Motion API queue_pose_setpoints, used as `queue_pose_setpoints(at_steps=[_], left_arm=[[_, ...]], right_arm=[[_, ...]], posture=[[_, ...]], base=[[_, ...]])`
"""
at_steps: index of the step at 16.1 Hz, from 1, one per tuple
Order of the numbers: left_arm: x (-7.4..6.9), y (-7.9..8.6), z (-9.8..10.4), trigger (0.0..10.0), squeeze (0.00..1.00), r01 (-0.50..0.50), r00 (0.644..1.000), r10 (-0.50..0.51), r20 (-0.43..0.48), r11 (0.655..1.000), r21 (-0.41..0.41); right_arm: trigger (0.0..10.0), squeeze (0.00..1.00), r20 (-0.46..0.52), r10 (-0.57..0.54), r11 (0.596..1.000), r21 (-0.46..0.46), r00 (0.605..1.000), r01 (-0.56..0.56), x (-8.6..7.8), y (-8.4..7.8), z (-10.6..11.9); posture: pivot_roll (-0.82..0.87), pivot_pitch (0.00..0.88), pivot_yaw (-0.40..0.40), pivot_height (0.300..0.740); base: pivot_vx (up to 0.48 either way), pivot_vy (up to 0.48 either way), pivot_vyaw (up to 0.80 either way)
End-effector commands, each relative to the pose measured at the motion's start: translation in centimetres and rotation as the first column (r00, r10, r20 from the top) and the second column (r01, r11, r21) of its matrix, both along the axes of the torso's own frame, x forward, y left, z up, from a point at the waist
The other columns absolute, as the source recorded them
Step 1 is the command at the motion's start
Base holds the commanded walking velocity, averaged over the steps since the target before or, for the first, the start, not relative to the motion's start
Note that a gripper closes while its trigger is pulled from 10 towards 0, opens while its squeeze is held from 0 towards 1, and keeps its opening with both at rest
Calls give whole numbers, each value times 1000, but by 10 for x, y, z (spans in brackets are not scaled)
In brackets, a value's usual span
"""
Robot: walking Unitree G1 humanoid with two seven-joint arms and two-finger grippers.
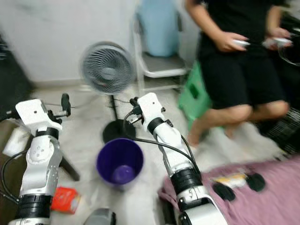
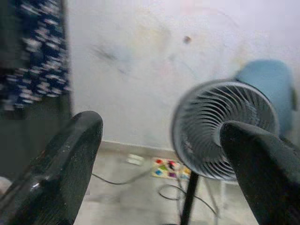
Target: Clean up the room
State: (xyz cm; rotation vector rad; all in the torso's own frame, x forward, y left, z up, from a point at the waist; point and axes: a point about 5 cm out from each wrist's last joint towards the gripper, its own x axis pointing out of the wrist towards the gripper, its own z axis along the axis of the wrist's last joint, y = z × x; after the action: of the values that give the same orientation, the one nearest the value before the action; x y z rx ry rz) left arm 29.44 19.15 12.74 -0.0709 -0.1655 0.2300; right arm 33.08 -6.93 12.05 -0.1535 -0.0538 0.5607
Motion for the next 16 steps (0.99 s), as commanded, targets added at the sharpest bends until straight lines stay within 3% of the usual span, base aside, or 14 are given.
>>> queue_pose_setpoints(at_steps=[1, 13, 16], left_arm=[[1, -3, 2, 10000, 0, 10, 1000, -10, 4, 1000, 10], [2, -4, 5, 10000, 0, -2, 1000, 1, 24, 999, 32], [2, -6, 5, 10000, 0, 18, 1000, -19, 23, 1000, 23]], right_arm=[[10000, 0, 25, -11, 1000, 0, 1000, 11, 2, -4, 6], [10000, 0, 62, -24, 1000, 12, 998, 23, 3, -5, 10], [10000, 0, 55, -61, 997, 40, 997, 59, 5, -9, 11]], posture=[[54, 7, -17, 740], [56, 0, -19, 740], [56, 0, -18, 740]], base=[[0, 0, 800], [0, 0, 800], [0, 0, 0]])
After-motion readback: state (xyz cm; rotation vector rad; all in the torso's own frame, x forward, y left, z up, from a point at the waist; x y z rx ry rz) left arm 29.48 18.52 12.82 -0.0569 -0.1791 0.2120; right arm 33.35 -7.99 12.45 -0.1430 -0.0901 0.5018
